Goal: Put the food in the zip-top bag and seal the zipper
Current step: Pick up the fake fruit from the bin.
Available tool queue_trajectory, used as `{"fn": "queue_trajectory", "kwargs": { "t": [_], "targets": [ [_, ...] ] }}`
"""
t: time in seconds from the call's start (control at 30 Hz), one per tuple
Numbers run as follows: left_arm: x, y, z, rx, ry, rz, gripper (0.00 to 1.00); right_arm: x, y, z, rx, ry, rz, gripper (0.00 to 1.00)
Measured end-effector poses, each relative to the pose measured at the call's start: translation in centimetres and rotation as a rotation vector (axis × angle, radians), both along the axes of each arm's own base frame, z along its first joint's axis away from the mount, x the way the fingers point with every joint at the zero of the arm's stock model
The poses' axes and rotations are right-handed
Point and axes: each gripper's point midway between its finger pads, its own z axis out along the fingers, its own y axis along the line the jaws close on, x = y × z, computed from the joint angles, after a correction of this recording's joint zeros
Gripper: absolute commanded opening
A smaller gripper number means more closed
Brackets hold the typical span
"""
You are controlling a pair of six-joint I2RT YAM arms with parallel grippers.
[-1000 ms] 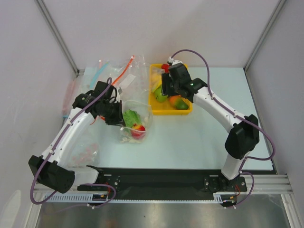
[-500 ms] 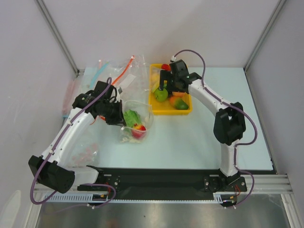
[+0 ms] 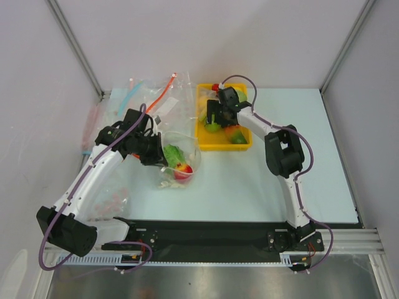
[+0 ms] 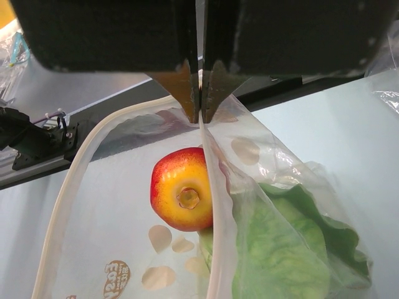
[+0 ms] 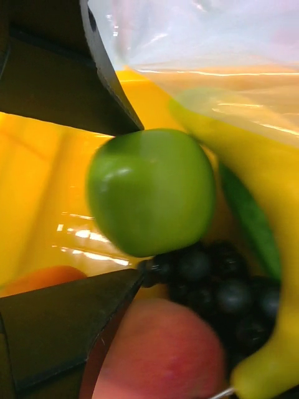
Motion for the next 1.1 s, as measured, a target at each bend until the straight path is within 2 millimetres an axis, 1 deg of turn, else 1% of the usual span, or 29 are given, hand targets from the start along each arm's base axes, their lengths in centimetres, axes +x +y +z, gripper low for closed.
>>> {"fn": "queue_trajectory", "kwargs": {
  "t": [0.07,0.13,0.2,0.27,0.47,0.53,0.6,0.67,0.73,0.83,1.0,1.1],
  "targets": [
    [0.1,-0.1,0.1,-0.003,-0.005,0.002,0.0,1.0,0.4,-0.4,0.019,-0.014,0.008,0.86],
    [0.2,-0.1,0.1,-0.004,-0.008,0.003,0.0,1.3,0.4,-0.8,0.033,-0.01,0.016,0.81],
    [0.2,-0.1,0.1,-0.005,-0.008,0.004,0.0,1.5,0.7,-0.7,0.049,-0.018,0.028,0.69],
    [0.2,-0.1,0.1,-0.005,-0.008,0.004,0.0,1.6,0.8,-0.6,0.054,-0.023,0.039,0.6],
    [0.2,-0.1,0.1,-0.005,-0.008,0.003,0.0,1.5,1.1,-0.4,0.061,-0.032,0.059,0.57],
    [0.3,-0.1,0.1,-0.005,-0.008,0.003,0.0,0.8,1.2,-0.2,0.061,-0.029,0.073,0.56],
    [0.3,-0.1,0.1,-0.005,-0.008,0.003,0.0,0.2,1.2,0.6,0.056,-0.035,0.09,0.56],
    [0.3,-0.1,0.1,-0.006,-0.008,0.003,0.0,-0.9,1.2,1.9,0.055,-0.044,0.109,0.56],
    [0.3,-0.2,0.1,-0.01,-0.009,0.002,0.0,-2.3,1.5,3.8,0.065,-0.065,0.135,0.56],
    [0.5,-0.4,0.3,-0.02,-0.018,0.001,0.0,-5.1,2.5,7.9,0.106,-0.114,0.189,0.56],
    [0.7,-0.7,0.4,-0.03,-0.03,-0.003,0.0,-10.4,4.6,16.1,0.205,-0.239,0.313,0.55],
    [0.8,-0.7,0.2,-0.03,-0.029,-0.004,0.0,-14.1,5.7,19.5,0.262,-0.299,0.39,0.52]
  ]
}}
